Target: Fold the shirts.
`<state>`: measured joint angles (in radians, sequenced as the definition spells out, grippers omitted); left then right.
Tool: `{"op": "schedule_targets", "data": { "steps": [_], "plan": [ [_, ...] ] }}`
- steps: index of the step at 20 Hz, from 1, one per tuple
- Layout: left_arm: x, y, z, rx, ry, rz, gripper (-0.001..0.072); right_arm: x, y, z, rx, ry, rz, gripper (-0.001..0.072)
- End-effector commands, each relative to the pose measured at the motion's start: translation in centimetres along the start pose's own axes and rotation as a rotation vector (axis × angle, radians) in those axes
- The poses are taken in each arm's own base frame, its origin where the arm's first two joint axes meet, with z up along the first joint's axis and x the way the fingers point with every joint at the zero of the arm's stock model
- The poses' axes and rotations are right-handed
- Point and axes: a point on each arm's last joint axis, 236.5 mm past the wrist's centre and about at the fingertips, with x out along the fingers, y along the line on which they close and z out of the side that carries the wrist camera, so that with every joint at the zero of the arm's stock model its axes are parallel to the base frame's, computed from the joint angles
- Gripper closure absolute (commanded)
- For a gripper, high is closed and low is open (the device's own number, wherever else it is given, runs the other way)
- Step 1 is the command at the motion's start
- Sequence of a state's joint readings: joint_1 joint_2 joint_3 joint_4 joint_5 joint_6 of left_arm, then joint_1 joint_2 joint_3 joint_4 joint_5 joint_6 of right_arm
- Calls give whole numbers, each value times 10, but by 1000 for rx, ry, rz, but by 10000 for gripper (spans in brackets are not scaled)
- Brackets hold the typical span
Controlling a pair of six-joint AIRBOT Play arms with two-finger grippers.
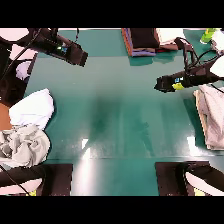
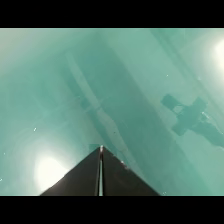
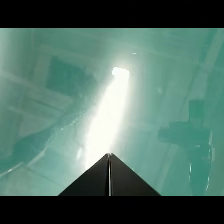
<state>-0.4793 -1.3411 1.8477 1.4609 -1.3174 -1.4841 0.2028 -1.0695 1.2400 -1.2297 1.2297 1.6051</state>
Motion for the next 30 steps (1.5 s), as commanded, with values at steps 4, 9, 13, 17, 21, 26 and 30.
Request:
{"op": "schedule_targets", "data": {
  "steps": [4,9,13,17,21,26,30],
  "plan": [
    [-1,2,19,5,-79,7,683,0,0,0,0,0,1,689],
    [-23,132,-63,-156,209,331,206,0,1,0,-1,2,1,689],
    [-30,214,-181,-430,489,422,133,0,1,0,-1,1,1,689],
    [12,235,-288,-581,633,418,74,0,1,0,-1,1,1,689],
    [48,229,-346,-585,666,405,76,0,1,0,-1,-1,1,690],
    [48,227,-351,-605,665,413,685,0,1,6,-1,-25,3,690],
    [3,244,-264,-553,428,489,685,-24,12,27,-16,-156,22,690]
  ]
}}
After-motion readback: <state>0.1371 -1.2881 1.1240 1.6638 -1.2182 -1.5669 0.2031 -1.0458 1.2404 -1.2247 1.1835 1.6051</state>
